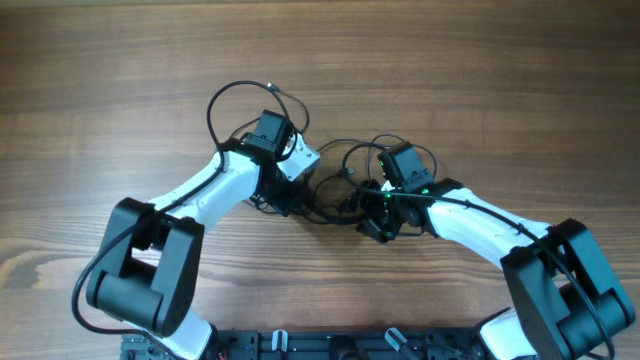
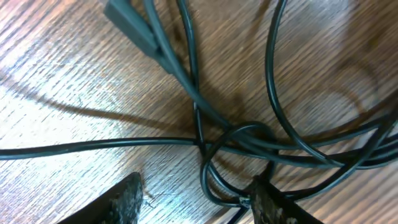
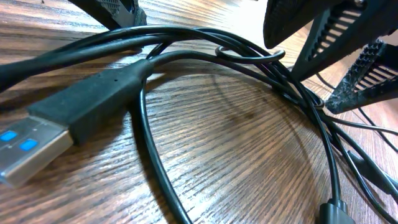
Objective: Untangle cables
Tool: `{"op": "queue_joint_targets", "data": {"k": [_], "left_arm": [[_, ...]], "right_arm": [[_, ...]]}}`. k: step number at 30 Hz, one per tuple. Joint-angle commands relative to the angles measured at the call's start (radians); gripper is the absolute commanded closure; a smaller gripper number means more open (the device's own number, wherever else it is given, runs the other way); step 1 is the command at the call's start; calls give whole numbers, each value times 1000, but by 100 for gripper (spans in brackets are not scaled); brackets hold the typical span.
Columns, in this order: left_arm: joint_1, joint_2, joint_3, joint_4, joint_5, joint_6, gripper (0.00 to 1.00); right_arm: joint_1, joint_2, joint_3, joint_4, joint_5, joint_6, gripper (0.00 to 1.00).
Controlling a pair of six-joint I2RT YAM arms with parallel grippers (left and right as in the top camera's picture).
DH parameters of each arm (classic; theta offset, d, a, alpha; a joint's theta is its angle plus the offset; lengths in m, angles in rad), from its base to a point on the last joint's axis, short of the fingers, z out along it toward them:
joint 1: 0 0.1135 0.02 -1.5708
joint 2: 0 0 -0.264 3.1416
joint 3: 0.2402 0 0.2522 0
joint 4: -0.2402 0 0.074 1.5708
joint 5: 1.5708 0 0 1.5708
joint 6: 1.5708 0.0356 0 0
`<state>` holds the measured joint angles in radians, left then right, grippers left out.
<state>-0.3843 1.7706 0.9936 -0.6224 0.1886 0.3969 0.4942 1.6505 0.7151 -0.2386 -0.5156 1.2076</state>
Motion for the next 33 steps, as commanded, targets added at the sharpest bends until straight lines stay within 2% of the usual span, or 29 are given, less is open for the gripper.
{"op": "queue_joint_targets", "data": {"k": [1, 4, 12, 16, 22, 27, 30, 33], "left_arm": [[60, -20, -12, -13, 52, -20, 41], [75, -20, -12, -21, 0, -20, 44], [70, -20, -14, -19, 1, -70, 46], [13, -19, -18, -20, -1, -72, 46], [-31, 45, -34, -14, -92, -92, 44], [-30, -47, -2, -17, -27, -91, 43], [-28, -80, -2, -32, -95, -95, 42], [-25, -78, -9, -37, -124, -148, 42]], "right_arm": [[4, 29, -22, -9, 45, -4, 37], [4, 29, -22, -10, 44, -7, 37], [4, 29, -22, -10, 44, -26, 37], [4, 29, -22, -9, 44, -26, 37], [4, 29, -22, -10, 44, -27, 38], [4, 29, -22, -10, 44, -26, 38], [4, 29, -22, -10, 44, -26, 38], [4, 29, -22, -10, 44, -27, 38]]}}
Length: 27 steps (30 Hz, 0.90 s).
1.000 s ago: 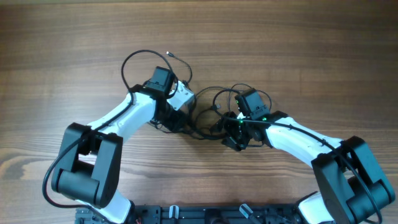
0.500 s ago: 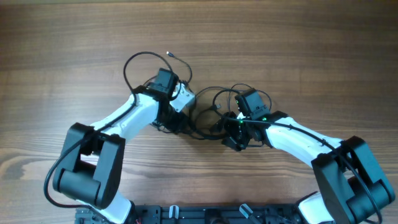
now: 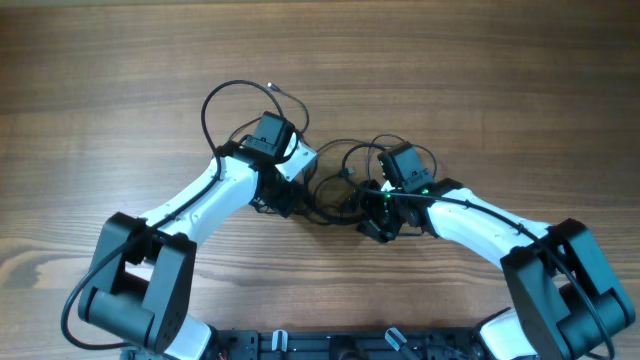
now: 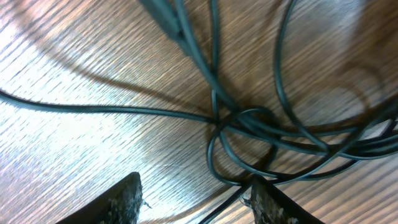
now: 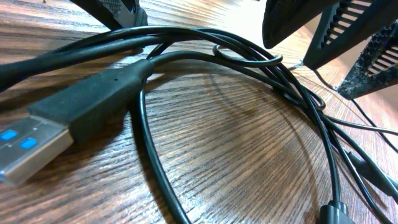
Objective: Untangle cables
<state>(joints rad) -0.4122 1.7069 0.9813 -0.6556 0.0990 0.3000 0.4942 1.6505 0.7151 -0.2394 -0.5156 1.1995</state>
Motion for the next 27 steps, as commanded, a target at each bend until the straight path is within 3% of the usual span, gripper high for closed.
{"op": "queue_joint_targets", "data": {"k": [1, 11, 14, 17, 19, 20, 21, 27], "left_arm": [[3, -8, 1, -3, -37, -63, 42], [-40, 113, -2, 61, -40, -137, 47], [-107, 113, -2, 76, 34, -155, 65], [-121, 113, -2, 77, 34, -155, 66], [-121, 113, -2, 76, 39, -155, 75], [-121, 113, -2, 76, 42, -155, 81], [-121, 113, -2, 76, 42, -155, 96], [-119, 77, -1, 72, 42, -155, 96]], "right_arm": [[4, 29, -22, -8, 45, -19, 38], [4, 29, -22, -8, 48, -18, 38], [4, 29, -22, -8, 48, -19, 38], [4, 29, -22, -9, 64, -19, 39], [4, 29, -22, -14, 98, -17, 42], [4, 29, -22, -16, 108, -6, 44], [4, 29, -22, -24, 126, 18, 46], [4, 29, -22, -64, 224, 42, 53]]}}
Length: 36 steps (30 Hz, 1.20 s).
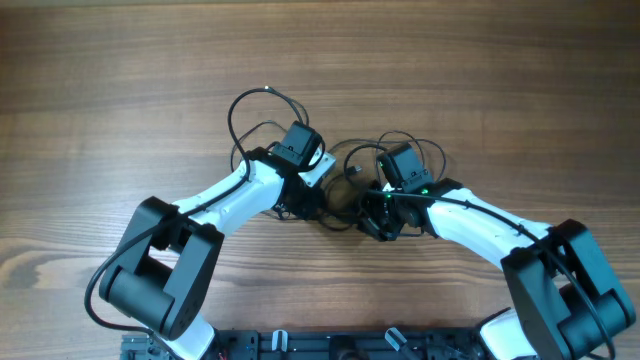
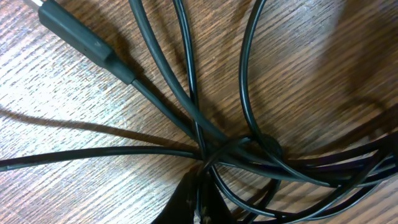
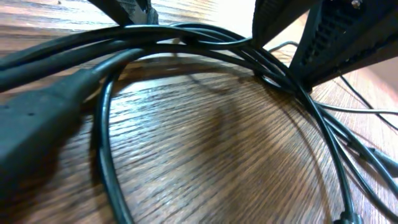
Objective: Untangle cables
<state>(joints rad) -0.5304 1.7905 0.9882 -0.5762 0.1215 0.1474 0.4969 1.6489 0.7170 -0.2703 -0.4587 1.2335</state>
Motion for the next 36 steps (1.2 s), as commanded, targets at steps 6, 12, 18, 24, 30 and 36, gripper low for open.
{"op": "queue_joint_targets", "data": {"k": [6, 12, 18, 24, 30, 36], "left_arm": [[13, -243, -8, -14, -37, -3, 96], [25, -494, -4, 35, -191, -144, 96], [25, -695, -4, 219, -190, -444, 96], [35, -736, -4, 381, -195, -645, 96], [55, -719, -5, 367, -320, -868, 96], [55, -584, -5, 92, -208, -864, 96]], "right_arm": [[1, 31, -24, -62, 220, 52, 69], [-16, 31, -24, -59, 241, 51, 96], [-126, 31, -23, -13, 228, -101, 96], [-352, 29, -7, -28, 17, -485, 86], [-465, 29, -8, -50, -48, -584, 80], [-465, 29, -8, -60, -49, -579, 70]]}}
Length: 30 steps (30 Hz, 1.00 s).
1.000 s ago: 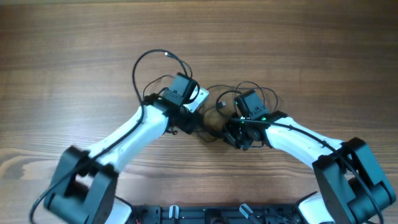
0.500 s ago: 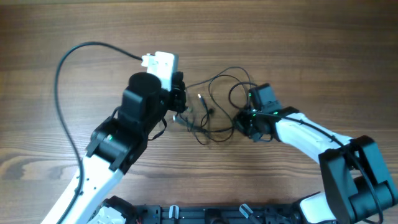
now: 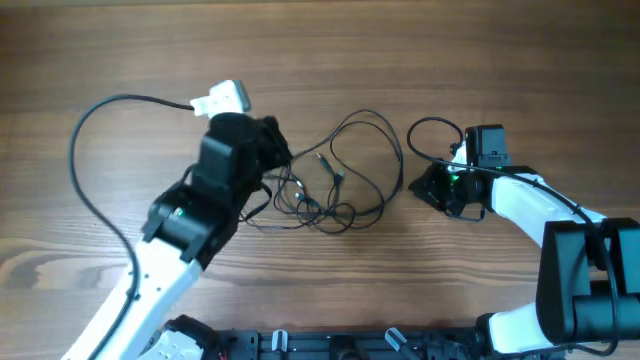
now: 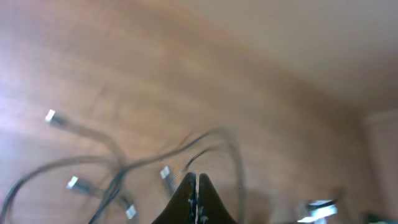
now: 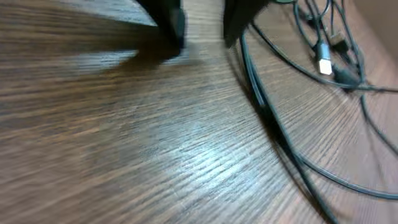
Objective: Untangle cables
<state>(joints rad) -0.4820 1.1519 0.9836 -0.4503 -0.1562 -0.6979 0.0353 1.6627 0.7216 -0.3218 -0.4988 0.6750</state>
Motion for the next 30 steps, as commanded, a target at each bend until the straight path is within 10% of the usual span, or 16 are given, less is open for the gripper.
{"op": "queue_joint_targets", "data": {"k": [1, 8, 21, 23, 24, 30], "left_arm": [[6, 80, 0, -45, 138, -13, 96], [31, 148, 0, 288, 700, 290, 96], [34, 152, 0, -50, 246, 169, 96], [34, 154, 0, -83, 152, 198, 75], [34, 167, 0, -125, 140, 257, 36], [30, 307, 0, -334, 168, 224, 41]], "right_arm": [[-3, 15, -12, 10, -43, -23, 66], [-8, -5, -5, 142, -534, -204, 21], [-64, -108, -8, 68, -599, -210, 1], [-64, -108, -10, 29, -578, -239, 0], [-64, -108, -10, -13, -519, -238, 0], [-64, -108, -10, -103, -330, -241, 1]]}}
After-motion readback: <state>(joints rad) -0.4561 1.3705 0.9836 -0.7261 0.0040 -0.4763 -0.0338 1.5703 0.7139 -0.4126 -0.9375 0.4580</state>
